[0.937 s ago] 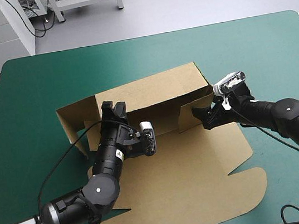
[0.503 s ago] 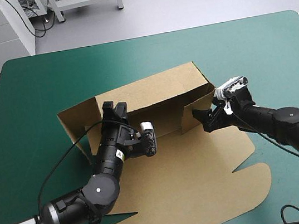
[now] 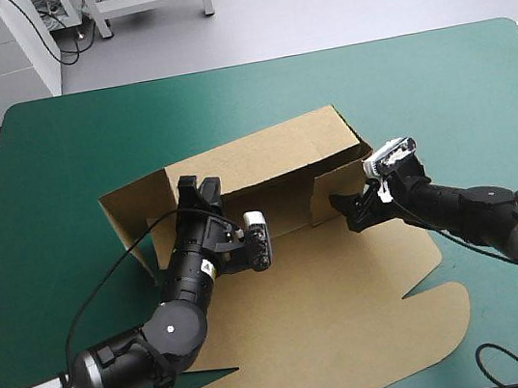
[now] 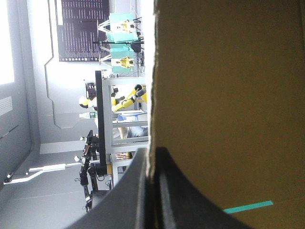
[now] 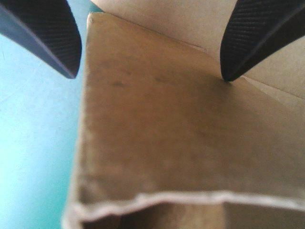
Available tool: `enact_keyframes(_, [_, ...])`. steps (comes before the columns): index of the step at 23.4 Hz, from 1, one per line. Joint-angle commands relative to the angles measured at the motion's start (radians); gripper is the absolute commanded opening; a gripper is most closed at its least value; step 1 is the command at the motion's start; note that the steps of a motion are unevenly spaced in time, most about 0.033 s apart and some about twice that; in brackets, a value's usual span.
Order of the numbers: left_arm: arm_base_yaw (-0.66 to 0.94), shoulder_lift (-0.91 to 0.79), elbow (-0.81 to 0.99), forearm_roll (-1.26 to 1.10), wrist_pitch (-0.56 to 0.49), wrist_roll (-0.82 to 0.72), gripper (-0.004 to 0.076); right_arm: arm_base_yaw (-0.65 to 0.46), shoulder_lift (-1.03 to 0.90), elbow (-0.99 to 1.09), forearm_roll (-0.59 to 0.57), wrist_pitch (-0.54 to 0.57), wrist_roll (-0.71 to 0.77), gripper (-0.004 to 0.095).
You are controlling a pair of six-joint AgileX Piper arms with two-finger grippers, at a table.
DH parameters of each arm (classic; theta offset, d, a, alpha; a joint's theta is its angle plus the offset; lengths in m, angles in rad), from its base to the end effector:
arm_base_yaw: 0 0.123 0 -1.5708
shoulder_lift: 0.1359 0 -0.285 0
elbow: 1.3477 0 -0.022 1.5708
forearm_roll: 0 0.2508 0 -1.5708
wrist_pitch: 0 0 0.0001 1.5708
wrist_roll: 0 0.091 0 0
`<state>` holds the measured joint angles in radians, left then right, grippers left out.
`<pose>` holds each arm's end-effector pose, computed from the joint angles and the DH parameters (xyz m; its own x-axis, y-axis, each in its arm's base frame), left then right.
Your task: Fold the box
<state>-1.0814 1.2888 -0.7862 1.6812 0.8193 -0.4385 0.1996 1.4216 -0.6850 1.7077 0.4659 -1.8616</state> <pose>0.1790 -0.1954 0.3055 0.2319 0.9711 -0.0568 0.2096 0.0072 0.9778 0.2638 0.0948 0.2292 -0.4583 -0.2182 -0.8616 -0.6110 0.7814 0.1271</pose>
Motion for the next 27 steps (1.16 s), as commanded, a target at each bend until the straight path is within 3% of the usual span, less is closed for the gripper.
enact_keyframes(1, [-0.003,-0.028,-0.026,0.150,0.031,-0.011,-0.0008,-0.002,-0.020,-0.053,0.089,0.047,-0.024,0.0738])
enact_keyframes(5, [-0.003,-0.028,-0.026,0.150,0.031,-0.011,-0.0008,-0.002,-0.020,-0.082,0.089,0.045,-0.026,0.0730])
enact_keyframes(7, [-0.003,-0.028,-0.026,0.150,0.031,-0.011,-0.0008,-0.002,-0.020,-0.089,0.089,0.045,-0.028,0.0666])
enact_keyframes(9, [-0.003,-0.028,-0.026,0.150,0.031,-0.011,-0.0008,-0.002,-0.020,-0.089,0.089,0.045,-0.039,0.0439])
enact_keyframes(12, [-0.003,-0.028,-0.026,0.150,0.031,-0.011,-0.0008,-0.002,-0.020,-0.089,0.089,0.086,-0.109,-0.0013])
enact_keyframes(19, [-0.003,-0.028,-0.026,0.150,0.027,-0.011,-0.0008,-0.002,-0.020,-0.089,0.089,0.168,-0.178,-0.0017])
enact_keyframes(27, [-0.003,-0.028,-0.026,0.150,0.026,-0.011,-0.0008,-0.002,-0.020,-0.089,0.089,0.175,-0.173,-0.0017])
